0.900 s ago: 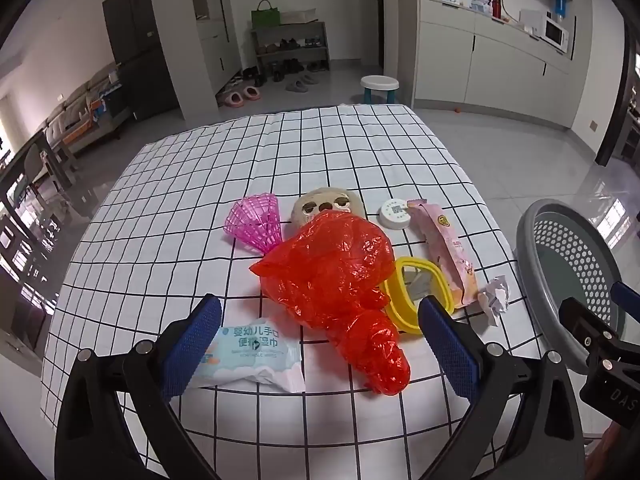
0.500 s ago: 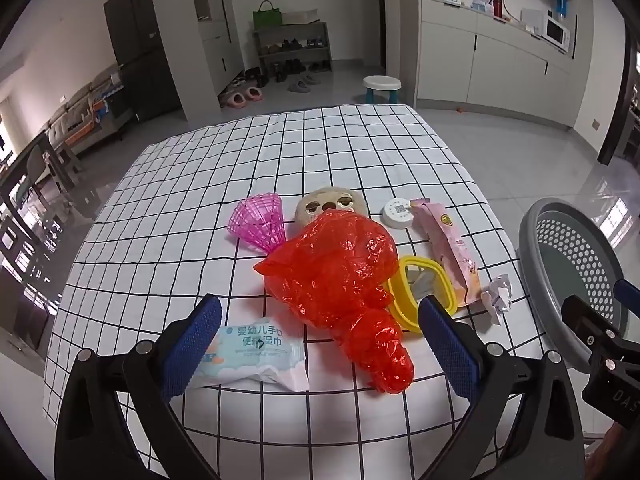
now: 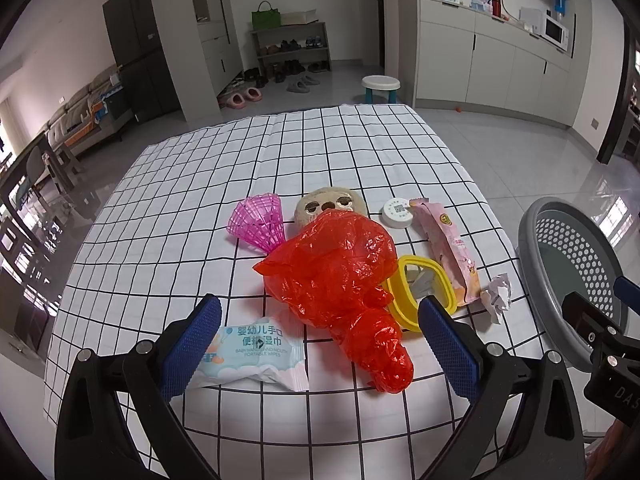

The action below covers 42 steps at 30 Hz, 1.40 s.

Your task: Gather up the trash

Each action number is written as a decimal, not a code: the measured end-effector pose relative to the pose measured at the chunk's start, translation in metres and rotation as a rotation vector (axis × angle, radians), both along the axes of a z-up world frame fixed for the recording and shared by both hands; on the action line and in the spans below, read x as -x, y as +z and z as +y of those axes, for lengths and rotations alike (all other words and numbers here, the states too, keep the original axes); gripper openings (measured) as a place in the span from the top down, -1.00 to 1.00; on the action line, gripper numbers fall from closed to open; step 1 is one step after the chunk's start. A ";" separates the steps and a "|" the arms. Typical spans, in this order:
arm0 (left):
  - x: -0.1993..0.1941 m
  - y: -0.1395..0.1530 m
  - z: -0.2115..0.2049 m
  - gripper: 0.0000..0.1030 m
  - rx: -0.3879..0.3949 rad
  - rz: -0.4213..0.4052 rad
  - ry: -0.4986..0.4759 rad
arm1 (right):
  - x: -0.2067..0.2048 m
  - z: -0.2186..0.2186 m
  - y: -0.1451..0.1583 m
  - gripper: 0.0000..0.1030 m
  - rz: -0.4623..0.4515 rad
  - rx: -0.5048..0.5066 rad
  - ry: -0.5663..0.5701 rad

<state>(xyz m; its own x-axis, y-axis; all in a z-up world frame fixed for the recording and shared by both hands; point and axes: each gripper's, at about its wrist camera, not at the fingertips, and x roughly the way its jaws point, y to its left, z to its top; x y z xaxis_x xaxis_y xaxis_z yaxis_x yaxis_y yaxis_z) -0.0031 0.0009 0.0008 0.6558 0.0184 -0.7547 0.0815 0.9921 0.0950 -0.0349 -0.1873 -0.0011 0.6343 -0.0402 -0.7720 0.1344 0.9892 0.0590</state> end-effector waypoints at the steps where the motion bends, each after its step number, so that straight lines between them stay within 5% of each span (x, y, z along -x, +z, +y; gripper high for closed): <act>1: 0.000 0.000 0.000 -0.88 0.000 0.000 0.000 | 0.000 0.000 0.000 -0.81 0.000 0.000 0.000; 42: -0.002 0.001 0.000 -0.88 0.005 -0.004 -0.001 | -0.001 -0.002 0.002 -0.81 -0.004 -0.003 -0.002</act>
<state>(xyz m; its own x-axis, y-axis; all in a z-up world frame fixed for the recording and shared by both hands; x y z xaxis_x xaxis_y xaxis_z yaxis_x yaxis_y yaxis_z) -0.0012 0.0011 0.0018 0.6592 0.0137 -0.7519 0.0821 0.9925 0.0901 -0.0344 -0.1889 0.0012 0.6372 -0.0393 -0.7697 0.1366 0.9886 0.0627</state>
